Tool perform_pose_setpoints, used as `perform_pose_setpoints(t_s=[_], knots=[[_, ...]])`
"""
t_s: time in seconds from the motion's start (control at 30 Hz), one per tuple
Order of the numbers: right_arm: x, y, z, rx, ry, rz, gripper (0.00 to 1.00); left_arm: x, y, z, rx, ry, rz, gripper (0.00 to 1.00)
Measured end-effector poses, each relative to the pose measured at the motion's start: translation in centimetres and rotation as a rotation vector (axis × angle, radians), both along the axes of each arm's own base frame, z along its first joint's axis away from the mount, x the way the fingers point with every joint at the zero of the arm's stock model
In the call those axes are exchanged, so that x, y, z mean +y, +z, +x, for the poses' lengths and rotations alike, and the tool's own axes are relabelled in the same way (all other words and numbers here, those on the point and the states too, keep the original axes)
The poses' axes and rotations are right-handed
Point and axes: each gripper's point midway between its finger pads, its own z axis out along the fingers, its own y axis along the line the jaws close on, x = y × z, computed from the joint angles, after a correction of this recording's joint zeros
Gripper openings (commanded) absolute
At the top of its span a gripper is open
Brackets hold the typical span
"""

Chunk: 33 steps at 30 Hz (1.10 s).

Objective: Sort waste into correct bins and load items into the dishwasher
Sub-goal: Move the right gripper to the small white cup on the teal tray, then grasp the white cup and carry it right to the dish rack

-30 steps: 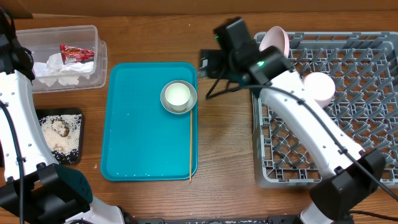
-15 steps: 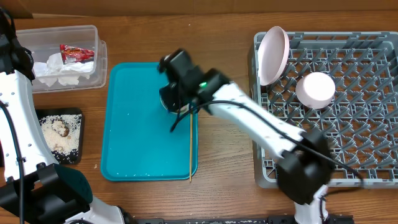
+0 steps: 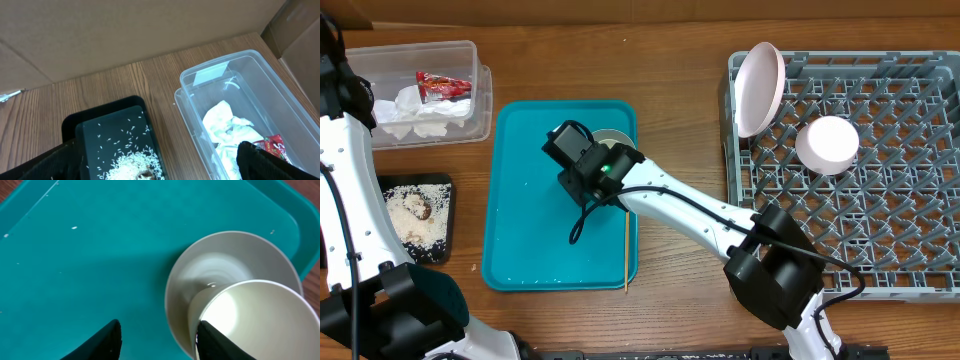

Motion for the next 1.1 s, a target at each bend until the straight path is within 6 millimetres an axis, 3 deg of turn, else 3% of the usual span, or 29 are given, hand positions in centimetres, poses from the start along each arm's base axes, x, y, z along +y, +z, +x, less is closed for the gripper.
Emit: perform_pose_setpoints(t_s=[0.1, 0.4, 0.6, 0.77, 0.9, 1.03, 1.1], knots=[[-0.3, 0.1, 0.4, -0.019, 0.002, -0.018, 0.42, 0.0, 0.0, 0.0, 0.0, 0.0, 0.0, 1.0], [-1.1, 0.1, 1.1, -0.055, -0.012, -0.055, 0.36, 0.0, 0.0, 0.0, 0.0, 0.0, 0.0, 1.0], [-1.6, -1.1, 1.5, -0.044, -0.022, -0.082, 0.24, 0.0, 0.0, 0.0, 0.0, 0.0, 0.0, 1.0], [-1.8, -1.5, 1.6, -0.037, -0.027, -0.089, 0.06, 0.0, 0.0, 0.0, 0.0, 0.0, 0.0, 1.0], [-2.4, -1.7, 1.2, -0.018, -0.027, -0.118, 0.04, 0.0, 0.0, 0.0, 0.0, 0.0, 0.0, 1.0], [-2.8, -0.4, 1.4, -0.019, -0.058, -0.133, 0.04, 0.0, 0.0, 0.0, 0.0, 0.0, 0.0, 1.0], [-2.6, 1.4, 1.9, -0.038, -0.071, -0.12, 0.04, 0.0, 0.0, 0.0, 0.0, 0.0, 0.0, 1.0]])
